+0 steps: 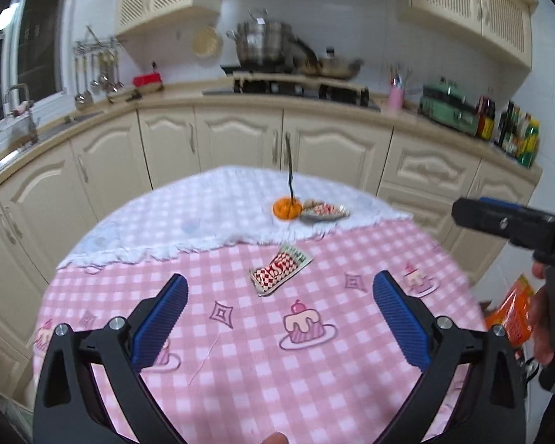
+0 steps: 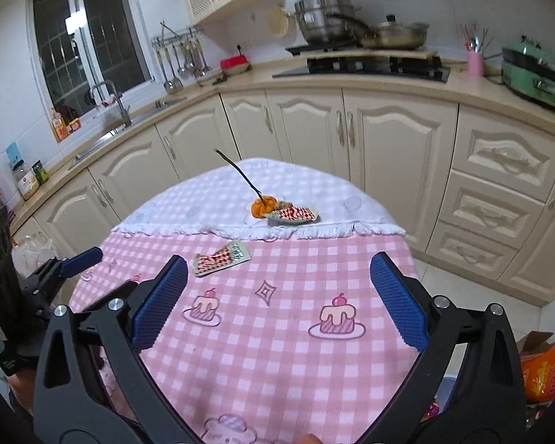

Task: Collect trash
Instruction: 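Grasp the red-white wrapper with the left gripper while the right grasps a small wrapper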

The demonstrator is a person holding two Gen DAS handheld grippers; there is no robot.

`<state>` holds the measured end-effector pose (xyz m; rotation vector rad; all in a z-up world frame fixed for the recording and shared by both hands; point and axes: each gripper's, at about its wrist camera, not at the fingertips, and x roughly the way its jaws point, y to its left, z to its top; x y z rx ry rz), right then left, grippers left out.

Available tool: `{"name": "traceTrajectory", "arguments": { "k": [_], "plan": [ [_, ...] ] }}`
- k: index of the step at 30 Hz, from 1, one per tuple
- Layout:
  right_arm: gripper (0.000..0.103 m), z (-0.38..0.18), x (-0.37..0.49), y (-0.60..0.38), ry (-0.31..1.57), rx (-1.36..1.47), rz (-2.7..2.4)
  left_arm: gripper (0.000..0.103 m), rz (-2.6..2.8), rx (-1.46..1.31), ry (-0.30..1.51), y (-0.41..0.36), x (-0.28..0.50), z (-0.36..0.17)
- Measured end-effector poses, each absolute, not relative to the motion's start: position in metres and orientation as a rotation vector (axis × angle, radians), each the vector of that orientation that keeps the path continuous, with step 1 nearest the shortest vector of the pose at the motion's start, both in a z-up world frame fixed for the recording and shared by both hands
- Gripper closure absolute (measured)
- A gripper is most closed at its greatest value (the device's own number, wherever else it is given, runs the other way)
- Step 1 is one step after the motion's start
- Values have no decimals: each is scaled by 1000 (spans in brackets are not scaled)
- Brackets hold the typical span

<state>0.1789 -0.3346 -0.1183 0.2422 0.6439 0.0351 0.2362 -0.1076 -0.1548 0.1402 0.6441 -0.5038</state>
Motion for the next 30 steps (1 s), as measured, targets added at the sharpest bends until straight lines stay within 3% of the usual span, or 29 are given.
{"name": "traceTrajectory", "arguments": {
  "k": [10,12,19,23,24,26,29,30],
  "plan": [
    [6,-167,263,-350,780,212,21,8,-554,255,852,-150,327,-216],
    [6,-175,284,-349,810,194,24,34,-587,251,884,-154,333,-226],
    [6,-200,345,-334,886,119,43,76,-607,273,857,-158,330,-227],
    [8,-208,360,-318,908,78,70,82,-629,164,882,-142,338,-226],
    [13,-210,361,-315,912,67,73,82,-628,165,881,-142,338,-226],
    [44,-212,359,-308,910,19,40,83,-623,171,873,-143,336,-225],
    [68,-210,351,-307,909,46,52,83,-622,146,866,-136,334,-224],
    [69,-209,349,-307,910,48,54,83,-620,133,867,-134,334,-224]
  ]
}}
